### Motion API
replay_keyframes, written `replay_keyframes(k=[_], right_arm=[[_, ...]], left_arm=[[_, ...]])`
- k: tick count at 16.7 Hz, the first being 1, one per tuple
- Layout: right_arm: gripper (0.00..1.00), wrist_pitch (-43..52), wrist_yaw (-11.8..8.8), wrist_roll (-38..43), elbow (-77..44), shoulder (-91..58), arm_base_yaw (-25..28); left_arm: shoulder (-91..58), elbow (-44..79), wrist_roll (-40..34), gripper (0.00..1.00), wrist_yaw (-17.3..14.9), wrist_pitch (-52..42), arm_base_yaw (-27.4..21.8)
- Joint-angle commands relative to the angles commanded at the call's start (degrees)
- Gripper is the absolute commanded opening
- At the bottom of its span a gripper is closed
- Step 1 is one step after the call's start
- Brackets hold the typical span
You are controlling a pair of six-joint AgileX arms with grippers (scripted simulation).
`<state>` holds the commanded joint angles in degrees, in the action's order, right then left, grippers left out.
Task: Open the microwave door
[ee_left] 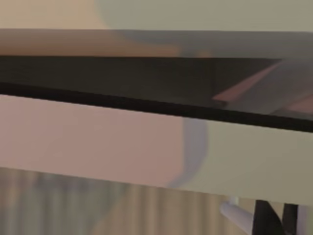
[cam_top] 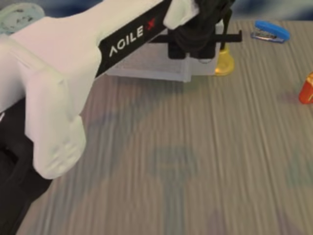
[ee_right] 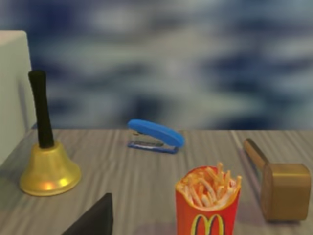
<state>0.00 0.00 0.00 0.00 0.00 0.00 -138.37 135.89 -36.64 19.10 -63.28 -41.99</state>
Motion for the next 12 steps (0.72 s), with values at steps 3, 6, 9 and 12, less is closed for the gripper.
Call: replay_keyframes(k=[3,6,9,12], right_arm=[[1.0,0.0,0.0,0.0,0.0,0.0,0.0],[1.0,0.0,0.0,0.0,0.0,0.0,0.0],[1.0,0.0,0.0,0.0,0.0,0.0,0.0],[1.0,0.0,0.0,0.0,0.0,0.0,0.0]], left_arm=[[3.6,-6.9,2.3,0.0,-0.8,3.4,0.1],[5.8,-10.5,3.6,0.0,-1.5,5.6,0.2],[5.8,-10.5,3.6,0.0,-1.5,5.6,0.2],[5.8,-10.5,3.6,0.0,-1.5,5.6,0.2]])
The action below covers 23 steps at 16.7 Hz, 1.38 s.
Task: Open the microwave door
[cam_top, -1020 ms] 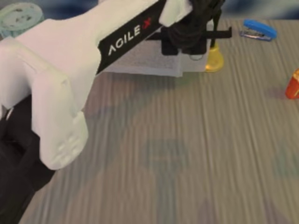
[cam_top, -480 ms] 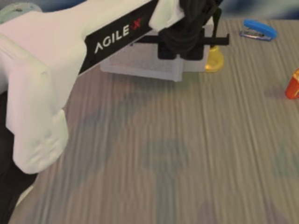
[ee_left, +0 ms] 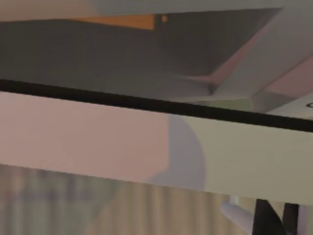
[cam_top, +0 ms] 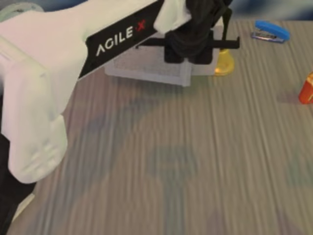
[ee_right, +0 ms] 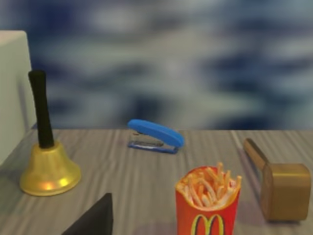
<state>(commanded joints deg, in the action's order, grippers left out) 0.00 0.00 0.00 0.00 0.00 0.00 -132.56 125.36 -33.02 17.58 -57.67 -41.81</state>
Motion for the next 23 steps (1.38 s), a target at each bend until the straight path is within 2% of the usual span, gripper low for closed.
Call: replay_keyframes(k=[19,23], right_arm=[[1.0,0.0,0.0,0.0,0.0,0.0,0.0],[1.0,0.0,0.0,0.0,0.0,0.0,0.0]], left_arm=[[-0.3,0.0,-0.2,0.0,-0.3,0.1,-0.4],[2.3,-4.0,1.8,0.0,-0.8,2.2,0.0]])
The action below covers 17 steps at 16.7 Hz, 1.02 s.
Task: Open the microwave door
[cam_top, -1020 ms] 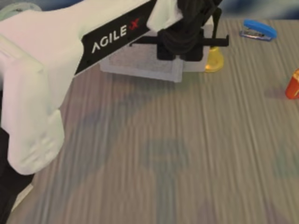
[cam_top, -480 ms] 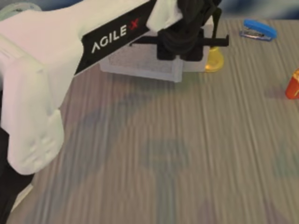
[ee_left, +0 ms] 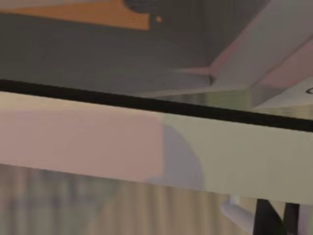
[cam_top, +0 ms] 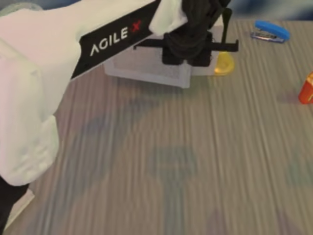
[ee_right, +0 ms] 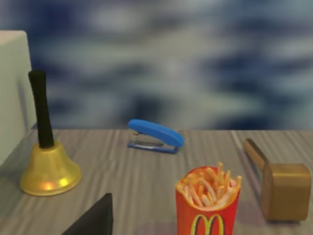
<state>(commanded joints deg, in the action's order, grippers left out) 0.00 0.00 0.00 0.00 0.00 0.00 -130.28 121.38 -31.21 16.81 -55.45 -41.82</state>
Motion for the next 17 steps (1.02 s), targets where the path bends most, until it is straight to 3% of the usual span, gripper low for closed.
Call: replay_keyframes(k=[5,17], right_arm=[[1.0,0.0,0.0,0.0,0.0,0.0,0.0],[1.0,0.0,0.0,0.0,0.0,0.0,0.0]], left_arm=[[4.2,-6.9,3.5,0.0,-1.6,3.7,0.3],[4.2,-7.0,3.5,0.0,-1.6,3.8,0.3]])
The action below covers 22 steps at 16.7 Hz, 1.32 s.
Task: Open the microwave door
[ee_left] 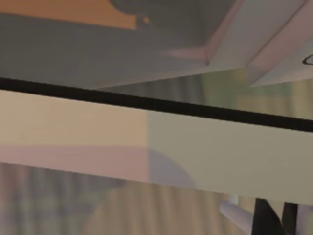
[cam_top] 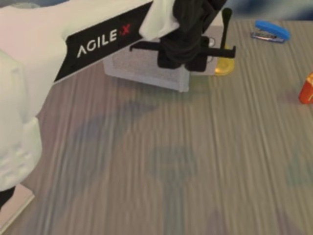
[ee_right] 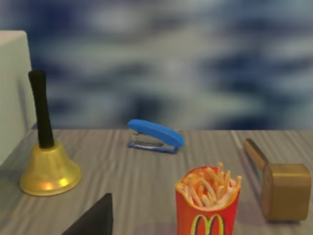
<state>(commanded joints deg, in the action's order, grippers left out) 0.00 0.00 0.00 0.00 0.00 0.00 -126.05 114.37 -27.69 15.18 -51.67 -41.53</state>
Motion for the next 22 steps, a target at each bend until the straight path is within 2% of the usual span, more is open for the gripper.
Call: replay_keyframes(k=[14,22], right_arm=[[1.0,0.0,0.0,0.0,0.0,0.0,0.0],[1.0,0.0,0.0,0.0,0.0,0.0,0.0]], left_arm=[[-0.1,-0.2,-0.1,0.0,-0.3,0.1,-0.4],[5.8,-9.3,5.8,0.0,-2.8,4.9,0.6]])
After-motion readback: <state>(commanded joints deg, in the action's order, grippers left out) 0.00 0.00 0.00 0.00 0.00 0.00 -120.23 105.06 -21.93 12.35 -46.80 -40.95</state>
